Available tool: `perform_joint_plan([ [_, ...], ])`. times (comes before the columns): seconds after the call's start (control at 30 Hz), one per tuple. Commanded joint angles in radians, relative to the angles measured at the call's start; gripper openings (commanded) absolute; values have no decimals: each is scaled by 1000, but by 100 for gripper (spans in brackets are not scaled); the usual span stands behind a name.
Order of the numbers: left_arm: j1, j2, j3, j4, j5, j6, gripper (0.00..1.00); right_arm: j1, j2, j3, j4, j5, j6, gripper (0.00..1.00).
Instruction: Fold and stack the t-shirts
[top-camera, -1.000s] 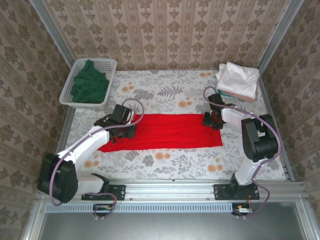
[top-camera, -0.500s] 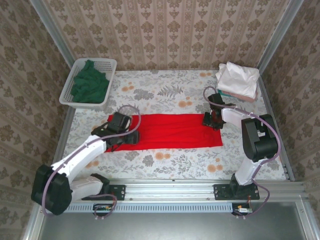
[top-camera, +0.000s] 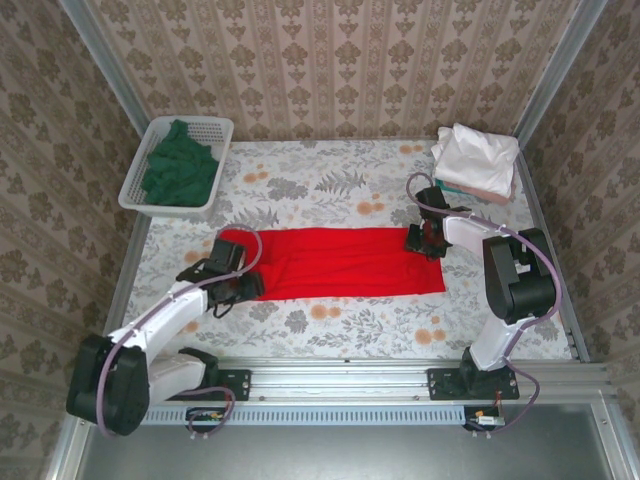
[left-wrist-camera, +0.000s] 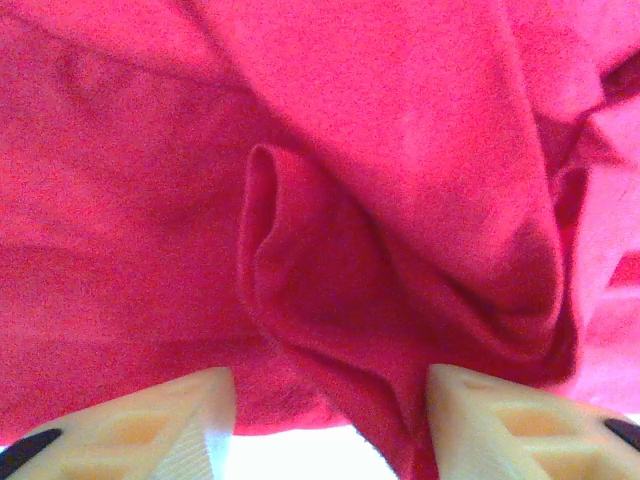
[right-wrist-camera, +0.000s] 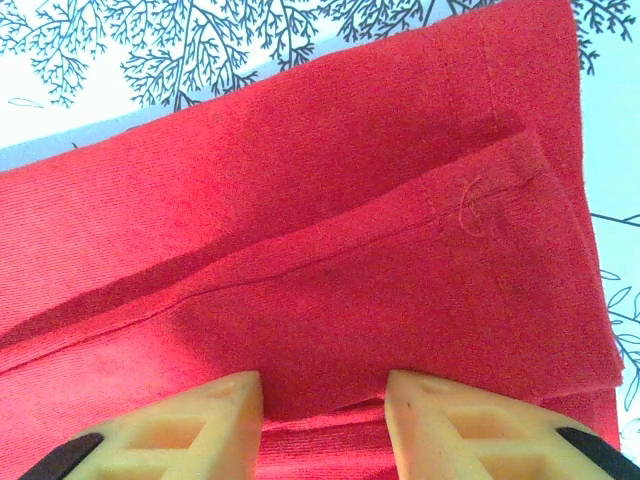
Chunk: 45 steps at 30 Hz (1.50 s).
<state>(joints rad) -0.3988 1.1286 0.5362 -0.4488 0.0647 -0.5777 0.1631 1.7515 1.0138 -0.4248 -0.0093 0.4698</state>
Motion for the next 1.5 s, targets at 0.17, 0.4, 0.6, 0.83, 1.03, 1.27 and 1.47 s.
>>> perform_joint_plan([
  [0.17,-86,-11,88,84,43,-20,10,-13,26,1,-39,9,-22,41],
  [0.4,-78,-61,192,-5,3,17,0,-14,17,-1,-42,8,-24,41],
  [0.6,-32,-56,370,-166,-61,81,2,-15,14,5,-49,0,-24,41],
  [0.83,-18,-172,171,24,130,-17,49,-9,-23,34,-82,6,-40,41],
  [1.03,105,-274,100,14,189,-18,78,65,-139,13,-72,42,-78,46],
  [1.27,353,-198,88,16,181,8,79,344,-259,-30,123,6,-202,59],
  [1.47,401,141,220,142,270,64,69,567,-185,-35,503,-193,-360,82],
])
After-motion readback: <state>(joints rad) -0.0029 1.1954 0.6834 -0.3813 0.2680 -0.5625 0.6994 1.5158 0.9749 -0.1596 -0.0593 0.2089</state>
